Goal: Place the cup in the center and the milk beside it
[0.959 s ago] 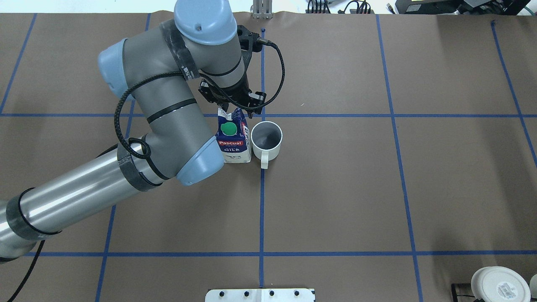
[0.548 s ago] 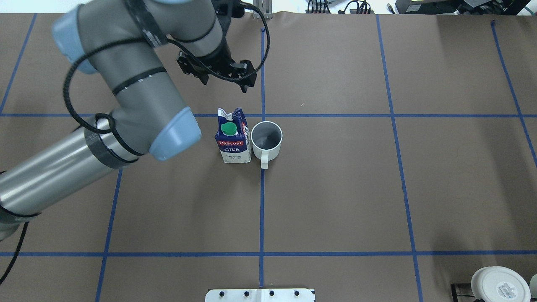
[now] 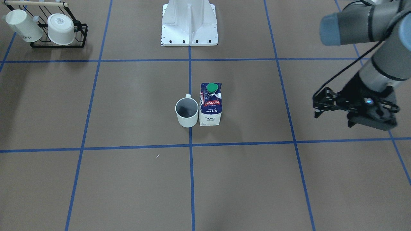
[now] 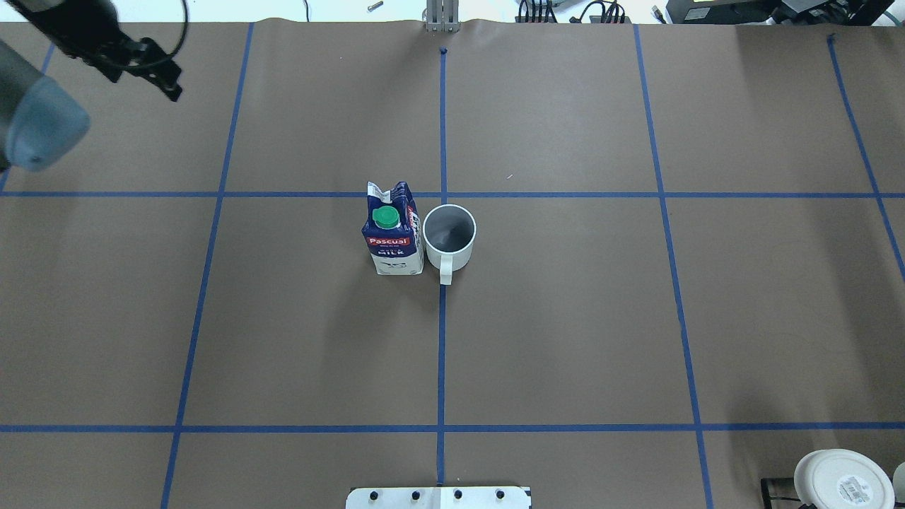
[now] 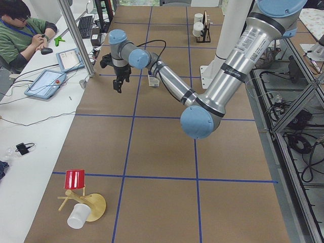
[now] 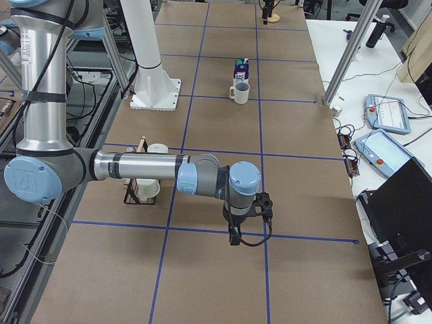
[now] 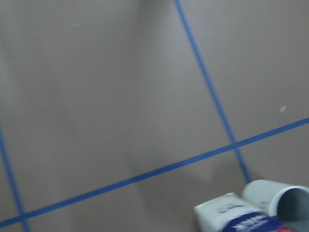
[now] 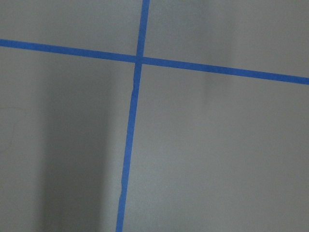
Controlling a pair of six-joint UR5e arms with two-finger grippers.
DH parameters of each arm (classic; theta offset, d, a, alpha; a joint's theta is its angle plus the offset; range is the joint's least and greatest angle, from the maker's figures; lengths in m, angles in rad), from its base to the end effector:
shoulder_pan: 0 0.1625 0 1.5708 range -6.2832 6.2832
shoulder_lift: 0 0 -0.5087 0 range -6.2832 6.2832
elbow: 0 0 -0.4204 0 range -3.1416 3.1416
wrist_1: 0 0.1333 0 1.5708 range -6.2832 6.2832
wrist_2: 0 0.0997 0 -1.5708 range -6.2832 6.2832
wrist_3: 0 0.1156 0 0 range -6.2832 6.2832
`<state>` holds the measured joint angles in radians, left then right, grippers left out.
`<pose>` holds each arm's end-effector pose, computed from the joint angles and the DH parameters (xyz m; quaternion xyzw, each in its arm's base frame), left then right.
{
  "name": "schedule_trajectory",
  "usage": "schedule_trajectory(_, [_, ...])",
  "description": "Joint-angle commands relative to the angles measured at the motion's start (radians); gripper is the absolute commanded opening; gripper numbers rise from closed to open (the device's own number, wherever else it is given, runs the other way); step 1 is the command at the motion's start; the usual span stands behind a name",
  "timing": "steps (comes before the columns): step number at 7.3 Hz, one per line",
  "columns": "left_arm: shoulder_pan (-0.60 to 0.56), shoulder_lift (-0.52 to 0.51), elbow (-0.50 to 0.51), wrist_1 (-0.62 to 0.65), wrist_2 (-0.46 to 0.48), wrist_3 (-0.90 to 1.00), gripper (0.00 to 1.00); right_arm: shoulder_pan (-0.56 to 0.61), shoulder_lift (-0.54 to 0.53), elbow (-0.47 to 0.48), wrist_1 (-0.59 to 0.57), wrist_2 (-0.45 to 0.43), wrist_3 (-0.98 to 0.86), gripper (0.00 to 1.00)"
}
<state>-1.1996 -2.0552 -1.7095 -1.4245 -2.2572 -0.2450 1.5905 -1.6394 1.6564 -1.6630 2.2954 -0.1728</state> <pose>0.2008 -0.6815 0.4010 0.1128 0.3790 0.1370 0.9082 0.0661 -0.4772 0.7567 -0.0010 -0.3559 -0.0582 0.9327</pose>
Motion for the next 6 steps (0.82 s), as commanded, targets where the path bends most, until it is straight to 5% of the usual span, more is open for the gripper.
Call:
schedule_trajectory(1, [-0.222,0.191,0.085,0.004,-0.059,0.389,0.99,0.000,0.003,0.002,0.000,0.001,0.016,1.00])
schedule_trajectory(3, [-0.302,0.309,0.152,-0.045,0.014,0.430,0.99,0.000,0.003,0.008,0.000,0.001,0.039,1.00])
schedule_trajectory(6, [-0.366,0.487,0.097,-0.172,-0.034,0.452,0.99,-0.001,0.003,0.003,0.002,0.001,0.039,1.00])
